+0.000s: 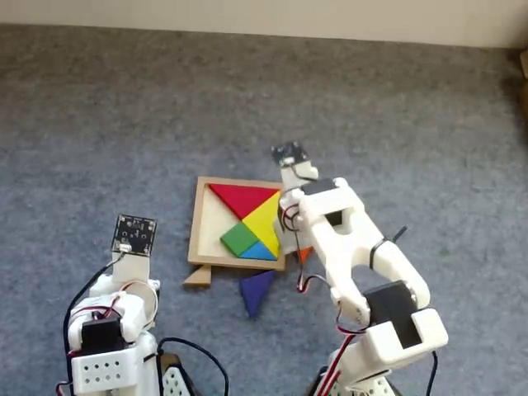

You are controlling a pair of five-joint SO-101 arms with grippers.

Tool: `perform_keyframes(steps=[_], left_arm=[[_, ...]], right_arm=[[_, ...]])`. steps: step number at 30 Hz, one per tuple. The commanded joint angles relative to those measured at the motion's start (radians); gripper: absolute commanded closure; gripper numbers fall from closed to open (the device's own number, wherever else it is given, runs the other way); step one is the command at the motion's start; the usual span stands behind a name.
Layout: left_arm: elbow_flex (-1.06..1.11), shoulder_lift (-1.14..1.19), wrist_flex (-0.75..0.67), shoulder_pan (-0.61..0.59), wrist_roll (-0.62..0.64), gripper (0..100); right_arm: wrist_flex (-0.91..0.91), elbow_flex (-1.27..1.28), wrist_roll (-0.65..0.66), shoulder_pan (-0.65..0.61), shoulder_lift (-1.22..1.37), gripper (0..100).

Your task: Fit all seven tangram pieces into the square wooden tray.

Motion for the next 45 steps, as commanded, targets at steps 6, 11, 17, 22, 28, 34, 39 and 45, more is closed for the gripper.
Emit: perform_keyframes(steps=[6, 11, 17, 22, 28, 34, 39, 45], left_arm=[[0.021, -0.045, 0.006, 0.016, 0.009, 99], [0.021, -0.045, 0.006, 0.016, 0.009, 99], [0.021, -0.045, 0.006, 0.016, 0.009, 99], [0.021, -0.045, 0.006, 0.016, 0.009, 99], [0.021, -0.045, 0.006, 0.016, 0.009, 99], [0.021, -0.045, 0.006, 0.016, 0.009, 99], [0.021, -0.045, 0.006, 0.016, 0.009, 99], [0.021, -0.045, 0.006, 0.016, 0.009, 99]], right_arm=[[0.045, -0.01, 0.011, 0.013, 0.005, 78.6], [0.024, -0.01, 0.011, 0.019, -0.001, 82.9], [0.071, -0.01, 0.009, 0.036, -0.128, 82.0], [0.082, -0.001, 0.011, 0.047, -0.288, 82.0], [0.082, -0.001, 0.011, -0.005, -0.255, 74.4], [0.082, -0.007, 0.086, -0.061, -0.142, 74.2], [0.064, -0.01, 0.095, -0.065, -0.107, 74.2], [0.056, -0.01, 0.092, -0.076, -0.134, 74.2]])
